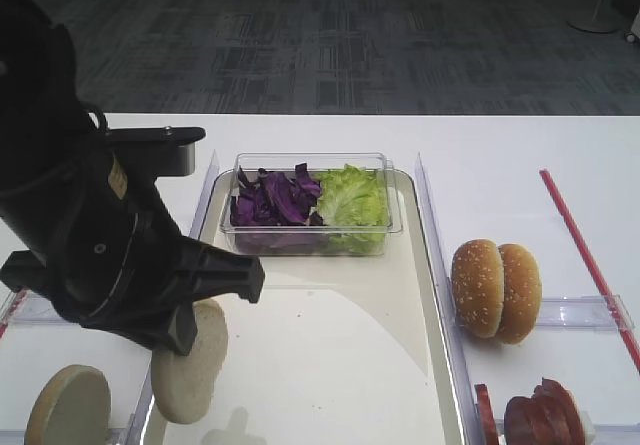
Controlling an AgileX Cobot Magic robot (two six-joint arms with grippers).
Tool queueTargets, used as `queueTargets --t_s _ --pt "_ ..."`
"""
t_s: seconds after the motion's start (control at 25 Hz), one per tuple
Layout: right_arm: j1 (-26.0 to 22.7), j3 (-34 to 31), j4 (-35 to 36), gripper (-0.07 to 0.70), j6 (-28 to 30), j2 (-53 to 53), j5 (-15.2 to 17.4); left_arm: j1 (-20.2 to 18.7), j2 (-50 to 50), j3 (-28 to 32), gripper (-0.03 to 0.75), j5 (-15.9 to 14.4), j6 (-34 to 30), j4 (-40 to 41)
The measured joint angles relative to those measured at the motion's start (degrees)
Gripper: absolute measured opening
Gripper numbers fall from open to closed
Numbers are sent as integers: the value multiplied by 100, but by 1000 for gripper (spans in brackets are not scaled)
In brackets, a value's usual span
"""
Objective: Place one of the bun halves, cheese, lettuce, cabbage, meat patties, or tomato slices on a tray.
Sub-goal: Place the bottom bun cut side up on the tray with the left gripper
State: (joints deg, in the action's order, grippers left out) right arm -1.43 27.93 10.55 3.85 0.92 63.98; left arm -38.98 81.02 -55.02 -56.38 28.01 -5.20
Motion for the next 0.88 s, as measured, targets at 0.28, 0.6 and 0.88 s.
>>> queueTargets --t_s 0.28,0.6,0.88 --pt "0 0 0 482 0 0 0 545 0 0 85 424 -898 -868" --pt "0 0 -11 482 0 0 0 1025 96 0 83 652 -2232 -2230" --pt "0 0 -11 482 0 0 0 1191 329 730 82 1274 -3882 -4295"
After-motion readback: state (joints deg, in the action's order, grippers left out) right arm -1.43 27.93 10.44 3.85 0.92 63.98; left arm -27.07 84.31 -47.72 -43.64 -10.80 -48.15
